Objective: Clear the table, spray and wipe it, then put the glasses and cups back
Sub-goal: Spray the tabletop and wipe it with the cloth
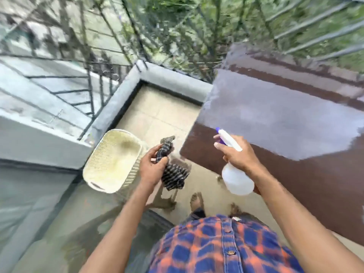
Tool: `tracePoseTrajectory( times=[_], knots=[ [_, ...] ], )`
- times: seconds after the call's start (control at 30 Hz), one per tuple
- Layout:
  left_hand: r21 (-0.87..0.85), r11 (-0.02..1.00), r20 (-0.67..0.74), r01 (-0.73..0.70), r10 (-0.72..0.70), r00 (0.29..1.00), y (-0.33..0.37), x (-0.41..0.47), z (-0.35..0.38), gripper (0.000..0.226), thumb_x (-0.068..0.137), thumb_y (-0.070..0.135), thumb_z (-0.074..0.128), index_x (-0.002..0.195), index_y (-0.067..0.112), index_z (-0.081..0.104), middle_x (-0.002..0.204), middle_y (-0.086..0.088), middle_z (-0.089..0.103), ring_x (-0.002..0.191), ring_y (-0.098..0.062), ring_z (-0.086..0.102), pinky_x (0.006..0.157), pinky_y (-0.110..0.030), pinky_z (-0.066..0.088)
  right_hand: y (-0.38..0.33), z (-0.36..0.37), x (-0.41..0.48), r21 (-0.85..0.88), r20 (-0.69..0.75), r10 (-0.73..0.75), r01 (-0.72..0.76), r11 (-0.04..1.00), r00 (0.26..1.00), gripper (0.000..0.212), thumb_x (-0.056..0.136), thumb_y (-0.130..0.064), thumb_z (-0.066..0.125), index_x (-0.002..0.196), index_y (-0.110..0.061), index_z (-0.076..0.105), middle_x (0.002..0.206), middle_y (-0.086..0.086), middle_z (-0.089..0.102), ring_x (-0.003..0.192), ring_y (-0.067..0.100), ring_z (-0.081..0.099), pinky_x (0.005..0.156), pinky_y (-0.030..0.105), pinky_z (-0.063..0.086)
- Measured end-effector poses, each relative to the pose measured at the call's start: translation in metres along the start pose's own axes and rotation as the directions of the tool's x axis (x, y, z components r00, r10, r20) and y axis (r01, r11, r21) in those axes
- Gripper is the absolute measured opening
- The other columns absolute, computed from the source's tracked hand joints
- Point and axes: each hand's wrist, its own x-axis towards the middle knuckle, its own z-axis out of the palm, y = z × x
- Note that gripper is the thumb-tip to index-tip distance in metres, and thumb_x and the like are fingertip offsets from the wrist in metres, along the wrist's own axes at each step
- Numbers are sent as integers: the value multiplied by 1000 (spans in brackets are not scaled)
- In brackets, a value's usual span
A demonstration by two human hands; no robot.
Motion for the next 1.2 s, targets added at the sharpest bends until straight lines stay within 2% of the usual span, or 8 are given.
tracePoseTrajectory(
  times=[0.17,0.33,0.47,0.67,0.83,0.93,1.07,1.2],
  knots=[
    [-133,985,-222,113,-140,965,-32,-6,-52,40,84,-7,67,123,0,64,103,-11,70,80,-15,63,67,-10,49,-51,81,28,-24,140,-197,202,979,970,12,101,-24,71,112,-20,73,86,3,66,56,7,57,59,17,49],
    [-329,931,-443,158,-300,845,-36,1,-78,37,87,-2,67,122,8,62,102,-7,65,79,-10,59,66,-13,49,-90,150,52,41,281,-327,329,943,902,10,94,-56,63,99,-47,65,91,-10,65,88,22,65,87,44,56],
    [-458,867,-531,198,-445,721,-43,6,-104,35,89,6,68,119,23,60,108,-11,69,85,-14,60,65,-20,48,-115,205,73,45,413,-362,378,925,836,21,105,-44,62,99,-23,63,94,-4,62,88,17,58,82,36,43],
    [-402,844,-587,355,-535,607,-71,37,-157,42,80,33,74,122,34,65,110,3,68,97,-17,60,72,-25,44,-144,293,98,-39,627,-362,492,870,690,27,97,-34,75,119,-21,64,111,-2,58,90,1,58,73,12,41],
    [-255,851,-616,459,-509,601,-90,82,-198,45,76,45,72,119,34,67,111,4,69,102,-22,63,87,-30,52,-147,365,125,-71,723,-370,596,800,583,47,91,-11,76,133,-14,55,118,7,61,81,8,56,73,28,45],
    [-195,845,-606,497,-503,617,-114,110,-207,47,76,44,73,122,33,67,118,2,70,108,-24,63,92,-30,51,-131,406,143,-113,756,-369,663,740,541,52,96,-23,75,139,-11,48,122,9,62,90,21,59,83,37,50],
    [-22,832,-543,555,-476,692,-159,143,-204,53,80,44,72,131,33,60,133,-7,59,121,-29,56,102,-32,45,-98,444,165,-166,790,-320,684,710,523,60,98,-36,73,141,-9,42,101,6,60,87,30,61,75,35,44],
    [121,791,-506,600,-471,723,-199,167,-190,50,89,38,67,136,30,52,135,-12,43,121,-37,50,104,-37,40,-64,464,187,-180,788,-334,712,679,518,65,96,-43,72,141,-8,41,109,15,66,83,38,65,69,46,55]
  ],
)
